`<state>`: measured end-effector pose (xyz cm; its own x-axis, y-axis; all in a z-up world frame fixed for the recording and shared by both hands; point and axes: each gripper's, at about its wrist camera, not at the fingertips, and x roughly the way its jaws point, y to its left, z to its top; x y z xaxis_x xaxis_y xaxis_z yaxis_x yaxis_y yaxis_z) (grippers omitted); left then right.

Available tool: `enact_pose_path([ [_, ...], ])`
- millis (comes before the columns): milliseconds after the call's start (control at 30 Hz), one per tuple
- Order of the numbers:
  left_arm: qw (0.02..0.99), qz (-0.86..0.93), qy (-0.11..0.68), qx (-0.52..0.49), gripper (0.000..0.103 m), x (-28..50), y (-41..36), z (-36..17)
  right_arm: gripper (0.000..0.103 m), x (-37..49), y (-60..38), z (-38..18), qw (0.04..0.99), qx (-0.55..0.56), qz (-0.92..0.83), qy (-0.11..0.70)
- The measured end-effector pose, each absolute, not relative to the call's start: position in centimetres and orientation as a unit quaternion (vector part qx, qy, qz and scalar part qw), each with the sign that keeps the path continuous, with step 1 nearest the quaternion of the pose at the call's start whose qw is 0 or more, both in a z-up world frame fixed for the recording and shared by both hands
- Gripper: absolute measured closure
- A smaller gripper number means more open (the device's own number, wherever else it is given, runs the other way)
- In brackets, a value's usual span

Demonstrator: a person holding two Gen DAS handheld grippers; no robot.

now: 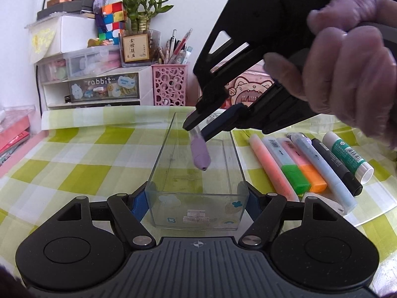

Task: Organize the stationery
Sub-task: 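Carry the lilac pen over the clear box and release it inside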

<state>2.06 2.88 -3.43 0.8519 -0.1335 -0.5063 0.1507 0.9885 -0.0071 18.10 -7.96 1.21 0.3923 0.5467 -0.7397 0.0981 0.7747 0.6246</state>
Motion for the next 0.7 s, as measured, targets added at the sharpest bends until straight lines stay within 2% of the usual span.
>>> enact_pose_path([
  [567, 0.962, -0.077, 0.263, 0.016, 0.03, 2.2, 2.8, -3.4, 0.084, 19.1, -6.4, 0.0, 0.771, 0.288, 0.122, 0.556],
  [700, 0.962, -0.076, 0.263, 0.019, 0.03, 2.2, 2.8, -3.5, 0.077, 18.5, -6.8, 1.0, 0.777, 0.281, 0.134, 0.547],
])
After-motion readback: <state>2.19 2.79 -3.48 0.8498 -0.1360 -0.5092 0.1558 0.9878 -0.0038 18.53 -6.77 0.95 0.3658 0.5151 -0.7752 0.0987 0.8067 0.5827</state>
